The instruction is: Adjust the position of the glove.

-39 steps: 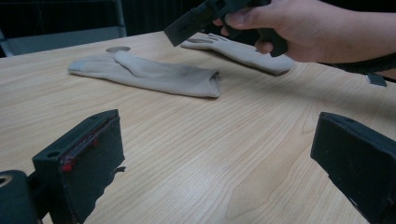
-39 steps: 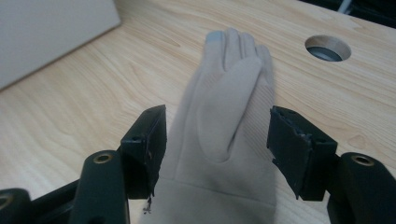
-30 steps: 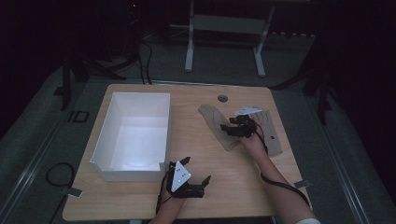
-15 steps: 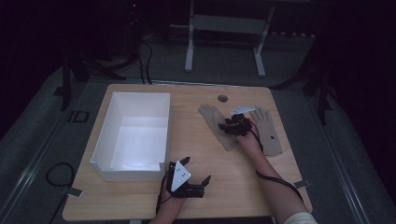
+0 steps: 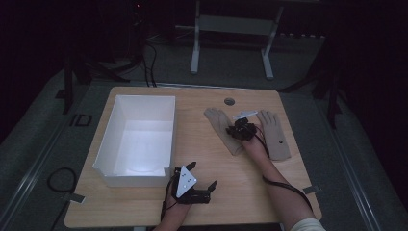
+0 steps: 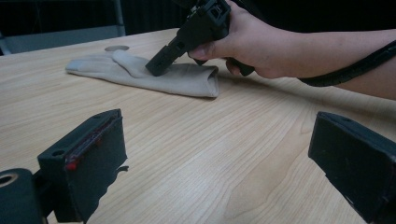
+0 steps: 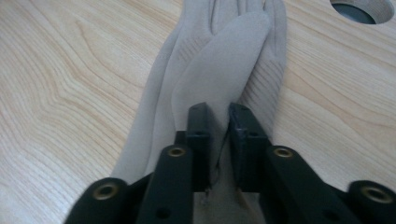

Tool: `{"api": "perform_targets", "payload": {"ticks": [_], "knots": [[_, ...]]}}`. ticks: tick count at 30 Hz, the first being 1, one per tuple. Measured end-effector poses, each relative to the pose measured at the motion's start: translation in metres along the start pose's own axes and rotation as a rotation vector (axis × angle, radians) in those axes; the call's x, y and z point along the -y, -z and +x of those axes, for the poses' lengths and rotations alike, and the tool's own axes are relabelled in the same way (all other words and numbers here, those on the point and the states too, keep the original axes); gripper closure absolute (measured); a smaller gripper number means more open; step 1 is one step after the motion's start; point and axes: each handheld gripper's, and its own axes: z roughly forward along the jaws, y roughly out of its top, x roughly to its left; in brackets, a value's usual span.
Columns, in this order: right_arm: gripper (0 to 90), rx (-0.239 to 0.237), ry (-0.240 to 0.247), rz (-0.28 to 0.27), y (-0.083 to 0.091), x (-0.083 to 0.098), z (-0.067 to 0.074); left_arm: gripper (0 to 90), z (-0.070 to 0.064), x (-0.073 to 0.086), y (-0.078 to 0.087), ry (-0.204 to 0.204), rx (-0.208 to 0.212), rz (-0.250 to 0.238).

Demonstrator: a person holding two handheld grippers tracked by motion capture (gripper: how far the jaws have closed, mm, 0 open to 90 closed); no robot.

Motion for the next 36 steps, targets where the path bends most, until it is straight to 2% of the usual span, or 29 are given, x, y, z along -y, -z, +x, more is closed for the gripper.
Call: {"api": "perform_targets", "payload": {"ticks": [5, 6, 9, 12, 18, 22, 24, 29, 34, 36], "knots": [[83.4, 0.026, -0.052, -0.013, 0.006, -0.004, 0.004, 4.3, 0.000, 0.000, 0.000, 0.002, 0.000, 0.000], [83.7, 0.034, -0.076, -0.042, 0.014, -0.008, 0.006, 4.3, 0.000, 0.000, 0.000, 0.001, -0.001, 0.000], [84.1, 0.048, -0.084, -0.070, 0.028, -0.015, 0.010, 4.3, 0.000, 0.000, 0.000, 0.000, -0.001, 0.000], [84.2, 0.050, -0.123, -0.112, 0.041, -0.019, 0.013, 4.3, 0.000, 0.000, 0.000, 0.000, -0.001, 0.000], [84.3, 0.064, -0.159, -0.189, 0.067, -0.025, 0.022, 4.3, 0.000, 0.000, 0.000, -0.001, -0.002, 0.003], [84.3, 0.095, -0.166, -0.227, 0.085, -0.028, 0.034, 4.3, 0.000, 0.000, 0.000, -0.002, -0.004, 0.003], [84.3, 0.101, -0.201, -0.255, 0.094, -0.027, 0.039, 4.3, 0.000, 0.000, 0.000, -0.001, -0.005, 0.002], [84.3, 0.144, -0.238, -0.269, 0.107, -0.016, 0.052, 4.3, -0.001, 0.000, 0.000, -0.006, -0.001, -0.001], [84.2, 0.131, -0.305, -0.237, 0.104, 0.009, 0.055, 4.3, -0.001, 0.000, 0.000, -0.004, 0.004, 0.000], [84.2, 0.121, -0.314, -0.210, 0.099, 0.021, 0.056, 4.3, -0.001, 0.000, 0.000, 0.000, 0.005, 0.001]]}}
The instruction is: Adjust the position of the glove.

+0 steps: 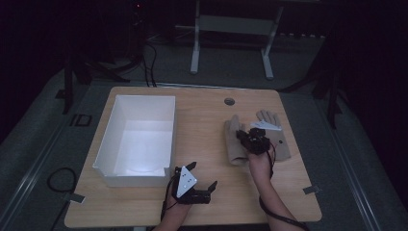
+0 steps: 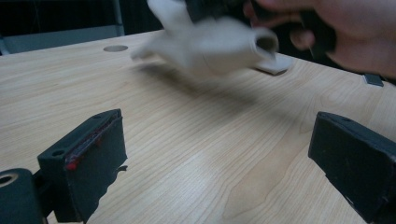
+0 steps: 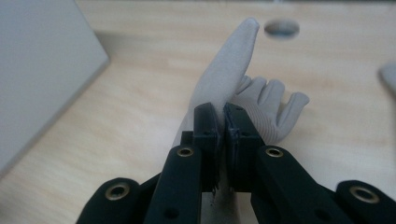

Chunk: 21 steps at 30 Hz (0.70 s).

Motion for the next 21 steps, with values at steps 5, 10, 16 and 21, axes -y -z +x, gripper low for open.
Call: {"api": "perform_targets", "payload": {"ticks": [5, 10, 16, 21], "knots": [[83.8, 0.007, -0.036, 0.055, -0.007, 0.027, -0.003, 4.3, 0.000, 0.000, 0.000, 0.002, -0.002, 0.000], [83.3, 0.019, -0.033, 0.085, -0.012, 0.042, -0.001, 4.3, 0.000, 0.000, 0.000, 0.002, -0.002, 0.001], [78.5, 0.023, -0.043, 0.101, -0.018, 0.054, 0.000, 4.3, 0.000, 0.000, 0.000, 0.003, -0.002, 0.001], [69.1, 0.020, -0.047, 0.098, -0.022, 0.062, 0.002, 4.3, 0.000, 0.000, 0.000, 0.003, -0.002, 0.002]]}}
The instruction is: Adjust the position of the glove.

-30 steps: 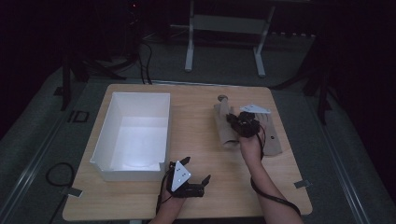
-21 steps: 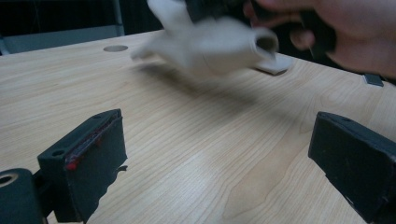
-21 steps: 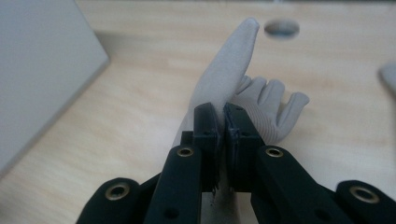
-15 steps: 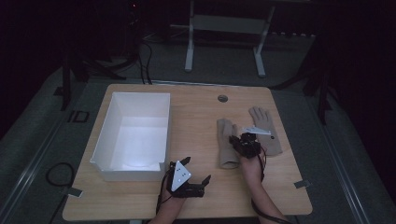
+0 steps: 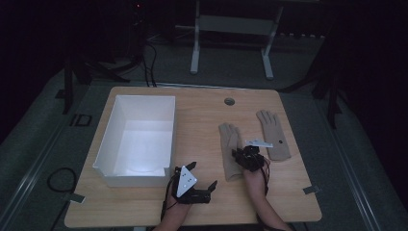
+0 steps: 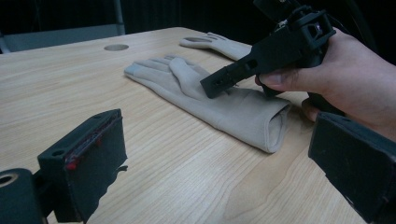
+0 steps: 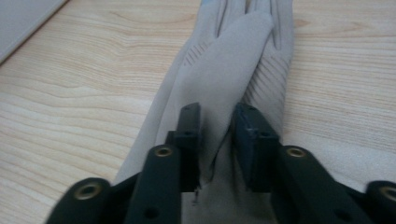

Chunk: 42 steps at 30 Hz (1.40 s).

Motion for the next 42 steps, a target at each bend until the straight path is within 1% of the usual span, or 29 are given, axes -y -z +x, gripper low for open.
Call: {"api": "perform_targets", "payload": {"ticks": [1, 2, 3, 4, 5, 7, 9, 10, 11, 12, 13, 17, 19, 20, 22, 24, 26, 27, 29, 30, 31, 33, 35, 36, 38, 39, 40, 42], "knots": [[66.4, 0.008, 0.000, -0.008, 0.001, 0.000, 0.001, 4.3, 0.000, 0.000, 0.000, -0.001, 0.000, 0.000], [64.3, 0.003, -0.010, -0.016, 0.002, 0.000, 0.000, 4.3, 0.000, 0.000, 0.000, -0.001, 0.000, -0.001], [63.1, -0.016, -0.027, -0.020, 0.004, -0.001, -0.001, 4.3, 0.000, 0.000, 0.000, -0.001, 0.001, -0.001], [61.6, -0.026, -0.042, -0.037, 0.007, -0.002, -0.002, 4.3, 0.000, 0.000, 0.000, -0.001, 0.001, 0.000], [59.5, -0.030, -0.041, -0.055, 0.010, -0.005, -0.003, 4.3, 0.000, 0.000, 0.000, 0.000, 0.001, 0.000], [57.0, -0.016, -0.012, -0.086, 0.018, -0.012, -0.005, 4.3, 0.000, 0.000, 0.000, 0.000, 0.001, 0.000], [55.2, 0.000, 0.029, -0.126, 0.027, -0.020, -0.011, 4.3, 0.000, 0.000, 0.000, 0.000, 0.002, 0.000], [55.2, 0.024, 0.049, -0.142, 0.032, -0.025, -0.015, 4.3, 0.000, 0.000, 0.000, -0.001, 0.001, 0.000], [55.2, 0.040, 0.058, -0.155, 0.036, -0.029, -0.020, 4.3, 0.000, 0.000, 0.000, -0.001, 0.001, 0.000], [55.3, 0.039, 0.059, -0.171, 0.041, -0.034, -0.028, 4.3, 0.000, 0.000, 0.000, -0.001, 0.001, 0.000], [55.4, 0.045, 0.063, -0.179, 0.044, -0.037, -0.033, 4.3, 0.000, 0.000, 0.000, -0.001, 0.001, 0.000], [57.4, 0.083, 0.099, -0.203, 0.056, -0.050, -0.062, 4.3, 0.000, 0.000, 0.000, 0.000, 0.001, 0.000], [57.4, 0.094, 0.104, -0.199, 0.060, -0.055, -0.079, 4.3, 0.000, 0.000, 0.000, -0.001, 0.000, 0.000], [57.4, 0.103, 0.109, -0.199, 0.061, -0.057, -0.084, 4.3, 0.000, 0.000, 0.000, -0.001, 0.000, 0.001], [57.3, 0.116, 0.128, -0.181, 0.061, -0.059, -0.098, 4.3, 0.000, 0.000, 0.000, 0.000, 0.000, 0.001], [57.4, 0.126, 0.137, -0.163, 0.060, -0.061, -0.111, 4.3, 0.001, 0.000, 0.000, 0.001, -0.001, 0.001], [58.0, 0.123, 0.150, -0.152, 0.058, -0.063, -0.122, 4.3, 0.001, 0.000, 0.000, 0.003, -0.001, 0.002], [58.0, 0.118, 0.166, -0.150, 0.056, -0.063, -0.127, 4.3, 0.001, 0.000, 0.000, 0.005, -0.001, 0.001], [58.0, 0.081, 0.162, -0.152, 0.052, -0.061, -0.136, 4.3, 0.001, 0.000, 0.000, 0.007, -0.001, 0.002], [57.8, 0.075, 0.158, -0.148, 0.049, -0.061, -0.139, 4.3, 0.001, 0.000, 0.000, 0.006, -0.001, 0.003], [57.7, 0.080, 0.158, -0.132, 0.045, -0.061, -0.143, 4.3, 0.001, 0.000, 0.000, 0.006, -0.001, 0.001], [57.3, 0.082, 0.138, -0.121, 0.037, -0.061, -0.148, 4.3, 0.001, 0.000, 0.000, 0.008, -0.002, 0.001], [56.1, 0.098, 0.142, -0.097, 0.029, -0.062, -0.152, 4.3, 0.001, 0.000, 0.000, 0.010, -0.002, 0.000], [56.0, 0.094, 0.135, -0.089, 0.025, -0.063, -0.154, 4.3, 0.001, 0.000, 0.000, 0.011, -0.003, 0.000], [54.4, 0.100, 0.139, -0.073, 0.018, -0.063, -0.156, 4.3, 0.001, 0.000, 0.000, 0.012, -0.003, 0.000], [53.1, 0.094, 0.133, -0.069, 0.015, -0.062, -0.157, 4.3, 0.001, 0.000, 0.000, 0.013, -0.002, 0.000], [52.3, 0.102, 0.129, -0.063, 0.012, -0.061, -0.157, 4.3, 0.001, 0.000, 0.000, 0.013, -0.002, 0.000], [51.5, 0.120, 0.141, -0.036, 0.006, -0.058, -0.157, 4.3, 0.001, 0.000, 0.000, 0.014, -0.002, 0.000]]}}
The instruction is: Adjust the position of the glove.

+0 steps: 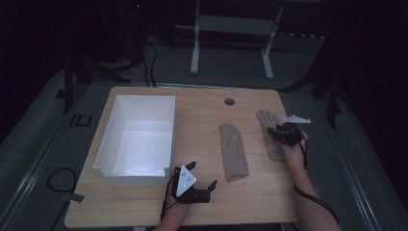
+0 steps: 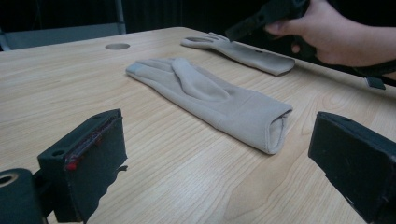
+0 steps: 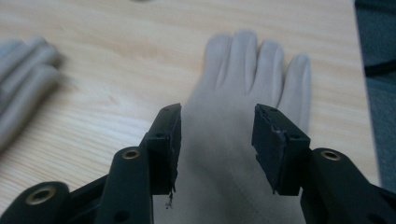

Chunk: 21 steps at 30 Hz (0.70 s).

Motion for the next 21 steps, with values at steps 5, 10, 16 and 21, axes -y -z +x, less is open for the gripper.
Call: {"api": "perform_targets", "payload": {"ticks": [5, 10, 16, 21], "knots": [[53.5, 0.016, -0.030, 0.046, -0.014, 0.011, 0.000, 4.3, 0.000, 0.000, 0.000, -0.006, -0.001, 0.000], [71.6, 0.024, -0.041, 0.028, -0.013, 0.014, 0.002, 4.3, 0.000, 0.000, 0.000, -0.003, -0.002, 0.000], [84.5, 0.051, -0.098, 0.028, -0.005, 0.007, 0.007, 4.3, -0.001, 0.000, 0.000, -0.004, -0.007, 0.001], [85.1, 0.045, -0.118, -0.016, 0.019, -0.006, 0.017, 4.3, -0.001, 0.000, 0.000, -0.005, -0.007, 0.001]]}}
